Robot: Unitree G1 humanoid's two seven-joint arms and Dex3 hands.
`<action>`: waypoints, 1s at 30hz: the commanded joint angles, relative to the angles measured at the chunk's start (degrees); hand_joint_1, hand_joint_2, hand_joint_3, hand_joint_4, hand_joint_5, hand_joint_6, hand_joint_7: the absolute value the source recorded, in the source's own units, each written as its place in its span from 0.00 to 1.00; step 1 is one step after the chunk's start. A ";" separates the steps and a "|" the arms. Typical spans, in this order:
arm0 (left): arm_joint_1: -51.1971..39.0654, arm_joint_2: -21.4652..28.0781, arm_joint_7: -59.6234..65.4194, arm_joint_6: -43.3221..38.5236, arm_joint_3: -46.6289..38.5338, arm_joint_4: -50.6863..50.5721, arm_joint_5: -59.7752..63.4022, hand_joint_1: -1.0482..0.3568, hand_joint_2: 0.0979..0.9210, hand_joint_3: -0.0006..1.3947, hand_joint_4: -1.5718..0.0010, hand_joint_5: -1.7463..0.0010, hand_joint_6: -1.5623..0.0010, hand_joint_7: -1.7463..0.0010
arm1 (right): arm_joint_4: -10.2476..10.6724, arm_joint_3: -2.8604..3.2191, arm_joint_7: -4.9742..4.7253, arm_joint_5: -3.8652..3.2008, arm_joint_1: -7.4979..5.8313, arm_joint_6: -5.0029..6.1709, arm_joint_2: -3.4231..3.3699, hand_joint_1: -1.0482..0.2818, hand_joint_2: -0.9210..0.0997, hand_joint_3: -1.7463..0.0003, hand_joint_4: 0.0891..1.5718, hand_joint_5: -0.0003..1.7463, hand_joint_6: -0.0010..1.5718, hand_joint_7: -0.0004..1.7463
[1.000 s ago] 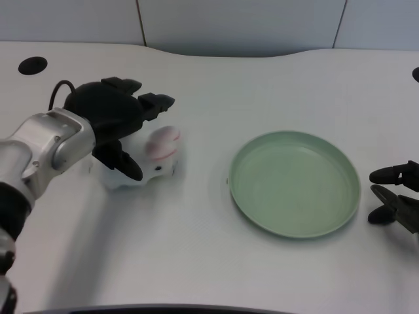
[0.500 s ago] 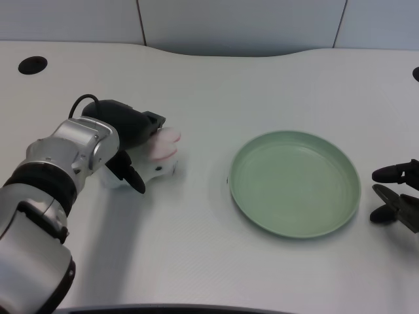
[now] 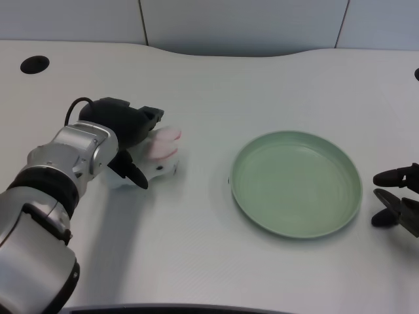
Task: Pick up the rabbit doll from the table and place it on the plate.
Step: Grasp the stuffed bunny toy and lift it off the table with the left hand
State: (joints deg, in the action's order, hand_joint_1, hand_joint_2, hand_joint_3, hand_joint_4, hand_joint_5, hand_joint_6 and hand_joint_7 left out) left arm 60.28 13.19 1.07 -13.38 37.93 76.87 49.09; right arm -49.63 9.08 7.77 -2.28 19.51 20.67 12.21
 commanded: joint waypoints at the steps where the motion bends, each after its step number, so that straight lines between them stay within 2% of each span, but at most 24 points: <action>1: -2.25 0.36 2.73 -0.72 -0.21 0.73 -0.66 0.10 0.91 0.00 0.93 0.97 0.97 0.99 | 0.63 0.61 0.10 -0.43 -1.28 0.06 1.27 0.17 0.00 0.97 0.51 0.64 0.33 0.65; 5: -2.63 0.34 4.81 -1.46 0.00 0.82 -0.87 0.12 0.88 0.00 0.89 0.95 0.94 0.98 | 0.61 0.87 0.41 -0.92 -1.38 0.20 1.10 0.18 0.00 0.97 0.51 0.64 0.34 0.65; 7: -2.75 0.02 4.59 -1.16 -0.81 0.96 -1.78 0.14 0.87 0.00 0.88 0.94 0.92 0.98 | 0.61 0.83 0.53 -0.90 -1.38 0.21 1.10 0.17 0.00 0.97 0.51 0.64 0.34 0.65; 11: -2.54 -0.81 2.71 0.14 -2.20 1.17 -3.59 0.19 0.83 0.00 0.82 0.92 0.83 0.95 | 0.86 0.79 0.48 -0.84 -1.48 0.27 1.01 0.17 0.00 0.97 0.51 0.64 0.36 0.64; 16: -2.06 -1.29 1.51 1.49 -1.34 1.29 -2.82 0.22 0.81 0.00 0.76 0.89 0.75 0.94 | 0.63 0.65 0.54 -0.58 -1.72 1.71 1.11 0.16 0.00 0.96 0.52 0.64 0.38 0.64; 19: -2.07 -1.59 1.49 2.28 -0.75 1.39 -2.31 0.25 0.79 0.00 0.74 0.88 0.71 0.95 | 1.25 0.71 0.45 -0.73 -2.03 1.03 1.07 0.16 0.00 0.96 0.52 0.64 0.38 0.62; 22: -2.20 -1.59 2.18 2.34 -0.14 1.41 -2.06 0.28 0.78 0.00 0.72 0.88 0.68 0.96 | 1.73 0.70 0.49 -0.74 -2.45 1.12 1.07 0.16 0.00 0.96 0.52 0.63 0.38 0.62; 27: -2.40 -1.48 3.66 2.05 0.38 1.46 -1.88 0.36 0.80 0.00 0.67 0.84 0.62 0.95 | 2.41 0.93 1.10 -1.24 -3.21 1.43 0.98 0.16 0.00 0.95 0.52 0.63 0.39 0.62; 28: -2.66 -1.53 4.16 2.00 -0.20 1.47 -2.50 0.41 0.81 0.00 0.66 0.77 0.58 0.93 | 2.64 0.92 1.10 -1.24 -3.48 1.52 0.98 0.16 0.00 0.95 0.52 0.63 0.39 0.62; 29: -2.91 -1.60 4.64 2.01 -0.78 1.48 -3.10 0.45 0.82 0.00 0.72 0.56 0.57 0.89 | 2.88 0.90 1.10 -1.25 -3.72 1.53 0.99 0.16 0.00 0.95 0.52 0.63 0.40 0.61; 30: -3.13 -1.68 5.07 2.05 -1.24 1.50 -3.57 0.48 0.83 0.00 0.75 0.45 0.59 0.81 | 3.15 0.90 1.11 -1.32 -3.94 1.47 0.98 0.16 0.00 0.95 0.52 0.63 0.40 0.61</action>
State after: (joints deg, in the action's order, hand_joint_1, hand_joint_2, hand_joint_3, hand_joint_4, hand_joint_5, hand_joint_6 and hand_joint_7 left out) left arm 58.07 11.47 5.19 -11.54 37.31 77.90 45.98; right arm -47.29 9.17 8.88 -2.88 16.68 21.73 12.48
